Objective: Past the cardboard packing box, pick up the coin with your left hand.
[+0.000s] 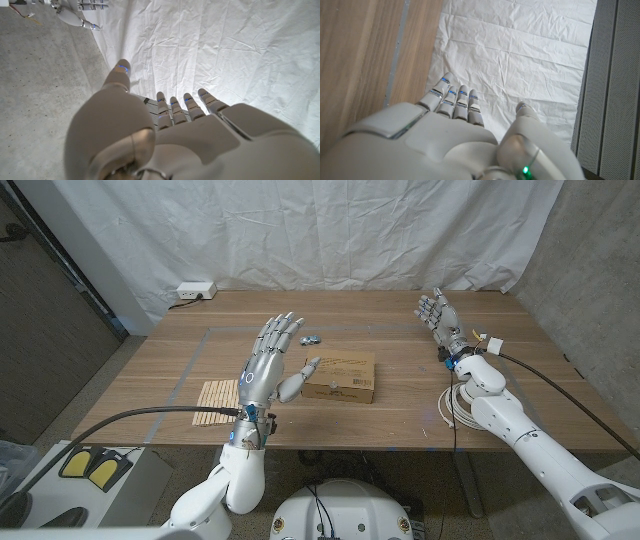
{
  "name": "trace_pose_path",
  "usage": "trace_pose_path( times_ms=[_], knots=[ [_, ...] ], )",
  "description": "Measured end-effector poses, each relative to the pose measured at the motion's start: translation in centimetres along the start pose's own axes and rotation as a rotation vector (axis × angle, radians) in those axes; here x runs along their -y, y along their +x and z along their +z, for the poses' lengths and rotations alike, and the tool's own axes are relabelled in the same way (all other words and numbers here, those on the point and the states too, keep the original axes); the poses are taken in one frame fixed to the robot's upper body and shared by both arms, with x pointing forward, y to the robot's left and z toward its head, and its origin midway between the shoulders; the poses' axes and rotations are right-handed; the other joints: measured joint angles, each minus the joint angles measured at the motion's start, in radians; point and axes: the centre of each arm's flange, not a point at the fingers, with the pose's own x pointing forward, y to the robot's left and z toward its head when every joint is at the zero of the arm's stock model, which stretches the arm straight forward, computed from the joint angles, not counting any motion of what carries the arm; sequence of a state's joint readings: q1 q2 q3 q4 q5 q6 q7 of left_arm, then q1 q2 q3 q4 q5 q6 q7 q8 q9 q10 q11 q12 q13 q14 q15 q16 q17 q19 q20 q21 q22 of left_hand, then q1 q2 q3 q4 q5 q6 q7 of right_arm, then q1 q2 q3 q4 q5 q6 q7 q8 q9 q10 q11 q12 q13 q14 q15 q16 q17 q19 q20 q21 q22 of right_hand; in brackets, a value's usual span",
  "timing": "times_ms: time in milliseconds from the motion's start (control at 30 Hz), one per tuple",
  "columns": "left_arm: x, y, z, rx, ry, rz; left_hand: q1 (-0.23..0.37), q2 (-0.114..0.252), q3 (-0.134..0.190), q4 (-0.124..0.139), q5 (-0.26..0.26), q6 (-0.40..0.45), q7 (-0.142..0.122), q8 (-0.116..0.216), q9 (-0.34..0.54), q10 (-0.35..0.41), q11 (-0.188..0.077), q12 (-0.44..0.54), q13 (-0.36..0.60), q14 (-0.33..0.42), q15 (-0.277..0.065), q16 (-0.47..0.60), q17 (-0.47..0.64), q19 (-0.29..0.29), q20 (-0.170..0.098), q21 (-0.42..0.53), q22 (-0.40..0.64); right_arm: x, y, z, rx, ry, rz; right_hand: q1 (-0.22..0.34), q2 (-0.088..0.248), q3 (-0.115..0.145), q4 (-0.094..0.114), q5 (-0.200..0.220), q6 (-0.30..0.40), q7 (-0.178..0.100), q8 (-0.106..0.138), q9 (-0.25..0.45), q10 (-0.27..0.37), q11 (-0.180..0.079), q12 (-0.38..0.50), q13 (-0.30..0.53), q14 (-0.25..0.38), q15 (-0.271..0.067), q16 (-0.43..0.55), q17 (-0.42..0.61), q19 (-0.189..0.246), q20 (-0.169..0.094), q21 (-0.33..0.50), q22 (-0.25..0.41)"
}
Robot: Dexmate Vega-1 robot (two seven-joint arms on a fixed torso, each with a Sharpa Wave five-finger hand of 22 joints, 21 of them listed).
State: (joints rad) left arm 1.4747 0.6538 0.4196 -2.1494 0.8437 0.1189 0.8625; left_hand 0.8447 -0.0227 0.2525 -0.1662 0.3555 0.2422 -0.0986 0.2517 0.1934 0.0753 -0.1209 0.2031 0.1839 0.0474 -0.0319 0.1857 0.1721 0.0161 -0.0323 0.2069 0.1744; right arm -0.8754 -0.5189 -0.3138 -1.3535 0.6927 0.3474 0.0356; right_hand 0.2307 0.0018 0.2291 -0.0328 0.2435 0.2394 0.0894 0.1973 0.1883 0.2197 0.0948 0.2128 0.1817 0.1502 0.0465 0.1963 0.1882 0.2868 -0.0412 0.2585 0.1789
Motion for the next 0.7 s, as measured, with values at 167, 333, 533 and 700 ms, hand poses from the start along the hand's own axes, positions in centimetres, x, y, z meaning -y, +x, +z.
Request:
trace_pose_path(
  times_ms=[167, 333, 533, 700],
  knots=[
    [-0.27, -0.17, 0.23, 0.002, 0.027, -0.004, 0.056, 0.028, 0.024, -0.007, 0.000, 0.001, -0.001, 0.000, 0.004, -0.004, 0.001, -0.004, 0.000, 0.001, 0.009, 0.000, 0.003, 0.000, 0.000, 0.000, 0.005, -0.11, 0.02, -0.10, 0.000, 0.003, -0.002, 0.000, 0.000, 0.000, 0.000, 0.000, 0.000, 0.000, 0.000, 0.000, 0.004, -0.004, 0.000, 0.000, 0.000, 0.000, 0.000, 0.000, 0.000, 0.000, -0.003, 0.000],
    [-0.44, -0.38, 0.55, 0.002, 0.051, -0.008, 0.115, 0.061, 0.049, -0.010, -0.008, 0.001, -0.001, 0.000, 0.005, -0.015, 0.012, -0.008, 0.000, -0.004, 0.014, 0.000, 0.002, 0.000, 0.000, 0.000, 0.005, -0.13, 0.00, -0.20, -0.001, 0.008, -0.005, 0.000, 0.000, 0.000, 0.000, 0.000, 0.000, 0.000, 0.000, 0.000, 0.004, -0.004, 0.000, 0.000, 0.004, -0.004, 0.000, 0.005, 0.000, 0.000, -0.003, 0.000],
    [-0.56, -0.63, 0.83, -0.007, 0.104, -0.009, 0.165, 0.066, 0.064, -0.011, -0.030, 0.001, -0.001, -0.004, 0.009, -0.037, 0.034, -0.008, 0.000, -0.009, 0.020, -0.006, 0.000, 0.000, 0.000, -0.003, 0.005, -0.14, -0.24, -0.49, -0.006, 0.015, -0.007, 0.000, 0.000, 0.000, 0.000, -0.008, 0.000, 0.000, 0.000, 0.000, 0.004, -0.004, 0.000, 0.000, 0.005, -0.005, 0.000, 0.005, 0.000, 0.000, -0.003, 0.000],
    [-0.79, -0.55, 0.37, -0.010, 0.191, -0.002, 0.182, 0.052, 0.060, -0.007, -0.054, 0.016, 0.006, -0.004, 0.014, -0.056, 0.072, -0.008, 0.000, -0.028, 0.016, -0.006, 0.000, -0.034, 0.008, -0.011, 0.005, -0.37, -0.46, -0.41, -0.004, 0.016, -0.001, 0.000, 0.000, 0.000, 0.000, -0.008, 0.000, 0.000, 0.000, 0.000, 0.004, -0.004, 0.000, 0.000, 0.005, -0.005, 0.000, 0.005, 0.000, 0.000, -0.003, 0.000]
  ],
)
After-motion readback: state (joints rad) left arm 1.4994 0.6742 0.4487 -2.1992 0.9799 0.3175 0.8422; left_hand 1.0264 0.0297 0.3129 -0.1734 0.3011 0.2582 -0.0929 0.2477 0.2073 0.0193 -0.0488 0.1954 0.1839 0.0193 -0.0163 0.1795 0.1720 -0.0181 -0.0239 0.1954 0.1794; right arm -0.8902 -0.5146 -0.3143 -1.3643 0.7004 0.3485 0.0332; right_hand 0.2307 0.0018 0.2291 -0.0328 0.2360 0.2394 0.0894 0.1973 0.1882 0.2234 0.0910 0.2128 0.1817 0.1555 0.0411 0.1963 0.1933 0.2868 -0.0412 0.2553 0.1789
